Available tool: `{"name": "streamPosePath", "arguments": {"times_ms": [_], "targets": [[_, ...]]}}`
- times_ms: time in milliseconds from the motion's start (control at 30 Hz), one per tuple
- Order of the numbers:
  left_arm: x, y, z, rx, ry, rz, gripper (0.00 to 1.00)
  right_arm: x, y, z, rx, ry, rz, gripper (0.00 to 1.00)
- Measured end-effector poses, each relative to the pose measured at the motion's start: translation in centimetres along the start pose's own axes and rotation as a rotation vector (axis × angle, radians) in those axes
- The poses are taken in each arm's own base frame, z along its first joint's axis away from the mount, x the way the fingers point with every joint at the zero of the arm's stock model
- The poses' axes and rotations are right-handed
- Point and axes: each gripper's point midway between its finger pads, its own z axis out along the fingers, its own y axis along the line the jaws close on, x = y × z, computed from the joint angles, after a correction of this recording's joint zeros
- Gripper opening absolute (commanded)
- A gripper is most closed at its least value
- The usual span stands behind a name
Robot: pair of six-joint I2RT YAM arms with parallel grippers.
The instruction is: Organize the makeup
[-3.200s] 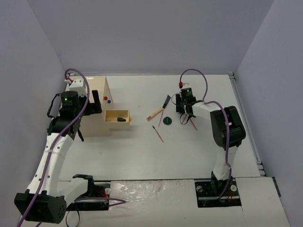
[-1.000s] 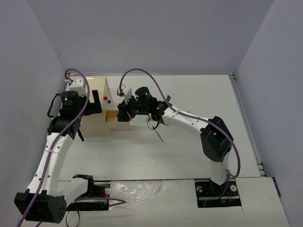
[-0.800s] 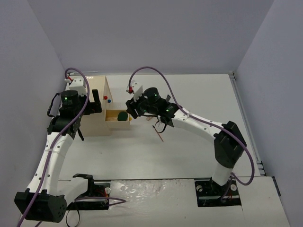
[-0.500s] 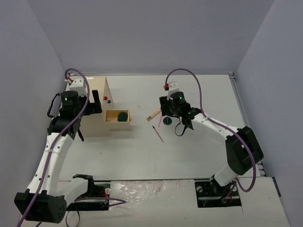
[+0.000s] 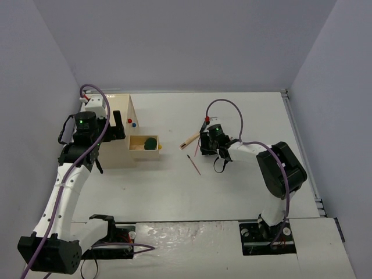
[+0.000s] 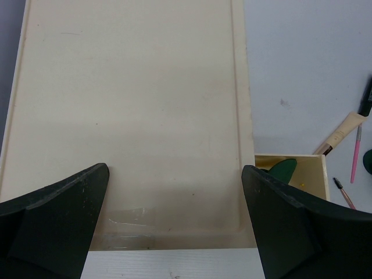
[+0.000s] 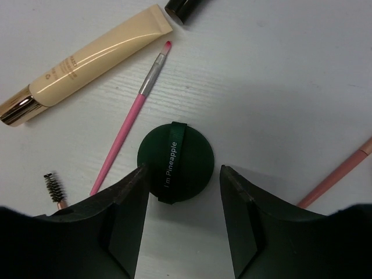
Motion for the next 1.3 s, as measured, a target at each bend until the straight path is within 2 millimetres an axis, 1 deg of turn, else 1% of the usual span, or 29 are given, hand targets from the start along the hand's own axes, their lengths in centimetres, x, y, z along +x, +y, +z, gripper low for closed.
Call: {"name": "streamPosePath", "arguments": {"times_ms": [67, 167, 233, 300, 333, 367, 533, 633, 700, 767, 800, 833, 933, 1067, 1167, 1233, 1300], "targets": [[0.0, 0.0, 0.0, 0.000, 0.000, 0.000, 0.97, 0.1, -0.1, 0.5, 0.002, -0.003, 0.008, 0.40], [0.0, 0.0, 0.0, 0.000, -0.001, 0.001, 0.97, -0.2, 0.0, 0.8, -0.001, -0.016, 0.019, 0.31], [0.0, 0.0, 0.0, 0.000, -0.001, 0.001, 0.97, -0.2, 0.0, 0.9, 0.000, -0.019, 0.023, 0.15], [0.0, 0.0, 0.0, 0.000, -0.001, 0.001, 0.97, -0.2, 0.0, 0.9, 0.000, -0.019, 0.029, 0.08], [0.0, 0.0, 0.0, 0.000, -0.001, 0.001, 0.97, -0.3, 0.0, 0.9, 0.000, -0.020, 0.029, 0.02], [0.0, 0.0, 0.0, 0.000, -0.001, 0.001, 0.97, -0.3, 0.0, 0.9, -0.001, -0.020, 0.030, 0.00], [0.0, 0.0, 0.0, 0.000, 0.000, 0.001, 0.97, -0.6, 0.0, 0.7, 0.002, -0.025, 0.011, 0.00], [0.0, 0.0, 0.0, 0.000, 0.000, 0.001, 0.97, -1.0, 0.3, -0.5, -0.006, -0.028, -0.036, 0.00], [0.0, 0.0, 0.0, 0.000, -0.001, 0.001, 0.97, -2.1, 1.3, -1.7, -0.028, -0.058, -0.082, 0.00], [0.0, 0.0, 0.0, 0.000, -0.001, 0.001, 0.97, -4.0, 3.0, -3.3, -0.068, -0.115, -0.135, 0.00], [0.0, 0.0, 0.0, 0.000, -0.001, 0.001, 0.97, -4.7, 4.1, -4.0, -0.091, -0.134, -0.163, 0.00], [0.0, 0.0, 0.0, 0.000, -0.001, 0.001, 0.97, -5.8, 5.5, -4.8, -0.119, -0.165, -0.196, 0.00], [0.0, 0.0, 0.0, 0.000, -0.001, 0.001, 0.97, -9.7, 10.5, -7.4, -0.231, -0.275, -0.297, 0.01], [0.0, 0.0, 0.0, 0.000, -0.001, 0.001, 0.97, -13.8, 17.4, -11.4, -0.415, -0.410, -0.401, 0.04], [0.0, 0.0, 0.1, 0.000, -0.001, 0.001, 0.97, -15.9, 21.1, -13.3, -0.524, -0.481, -0.454, 0.06], [-0.1, 0.0, 0.1, 0.000, -0.002, 0.001, 0.97, -16.5, 23.3, -13.7, -0.581, -0.510, -0.486, 0.07], [-0.1, 0.0, 0.1, 0.000, -0.001, 0.001, 0.97, -16.4, 25.1, -13.3, -0.625, -0.512, -0.519, 0.07]]}}
